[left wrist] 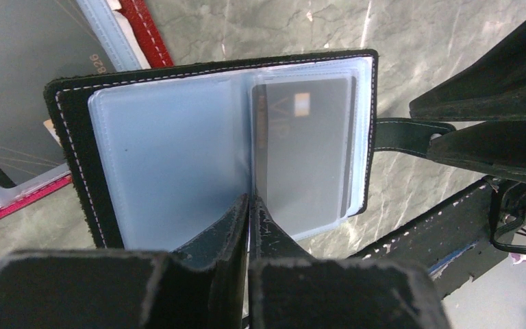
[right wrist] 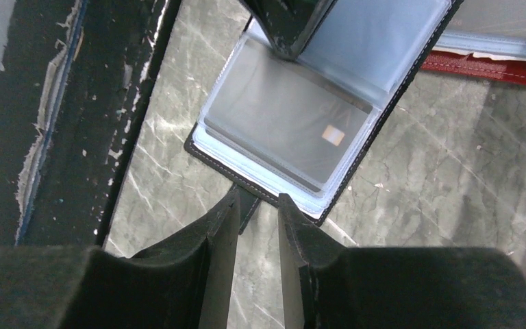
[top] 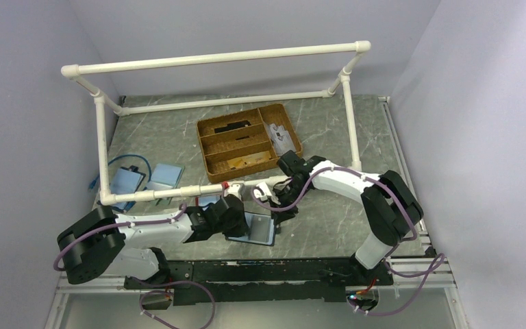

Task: Take the credit cards out of the card holder
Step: Remove the credit card from the card holder.

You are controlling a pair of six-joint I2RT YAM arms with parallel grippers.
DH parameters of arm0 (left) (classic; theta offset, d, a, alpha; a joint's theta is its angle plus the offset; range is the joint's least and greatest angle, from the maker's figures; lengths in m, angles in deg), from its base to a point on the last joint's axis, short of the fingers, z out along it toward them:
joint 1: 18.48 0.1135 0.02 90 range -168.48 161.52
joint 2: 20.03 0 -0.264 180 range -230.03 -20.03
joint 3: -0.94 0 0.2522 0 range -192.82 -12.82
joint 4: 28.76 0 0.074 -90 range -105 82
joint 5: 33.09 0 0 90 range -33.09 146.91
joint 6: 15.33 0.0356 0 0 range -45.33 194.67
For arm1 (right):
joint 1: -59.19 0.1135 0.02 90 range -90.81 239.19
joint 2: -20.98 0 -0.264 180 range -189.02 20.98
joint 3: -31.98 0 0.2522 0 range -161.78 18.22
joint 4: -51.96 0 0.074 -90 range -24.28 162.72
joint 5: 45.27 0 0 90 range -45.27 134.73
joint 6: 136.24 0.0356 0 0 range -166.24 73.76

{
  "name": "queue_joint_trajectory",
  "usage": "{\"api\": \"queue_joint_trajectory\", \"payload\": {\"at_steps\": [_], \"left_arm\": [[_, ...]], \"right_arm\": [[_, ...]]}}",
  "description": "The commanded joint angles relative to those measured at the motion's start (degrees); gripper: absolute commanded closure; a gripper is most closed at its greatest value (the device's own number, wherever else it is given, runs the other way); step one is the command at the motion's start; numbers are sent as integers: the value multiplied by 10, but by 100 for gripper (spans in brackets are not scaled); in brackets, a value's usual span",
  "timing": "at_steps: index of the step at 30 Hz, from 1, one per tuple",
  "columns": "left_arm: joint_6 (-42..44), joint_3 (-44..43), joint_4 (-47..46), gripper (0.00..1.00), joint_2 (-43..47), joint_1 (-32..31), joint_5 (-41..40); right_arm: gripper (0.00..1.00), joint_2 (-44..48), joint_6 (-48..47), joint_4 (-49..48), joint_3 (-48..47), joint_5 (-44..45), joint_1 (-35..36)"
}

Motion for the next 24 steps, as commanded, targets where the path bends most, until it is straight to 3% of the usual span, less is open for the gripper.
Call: {"api": "queue_joint_trajectory", "payload": {"at_steps": [1,7,24], "left_arm": [[-7,-3,-5,92,-12,4,3],[-4,-4,-14,92,-20,6,8],[-8,29,-69,93,-33,30,51]], "right_arm": [[71,8,-25,-15,5,36,11],[72,36,-88,-35,50,73,42],[68,57,-64,-110,77,105,88]]}}
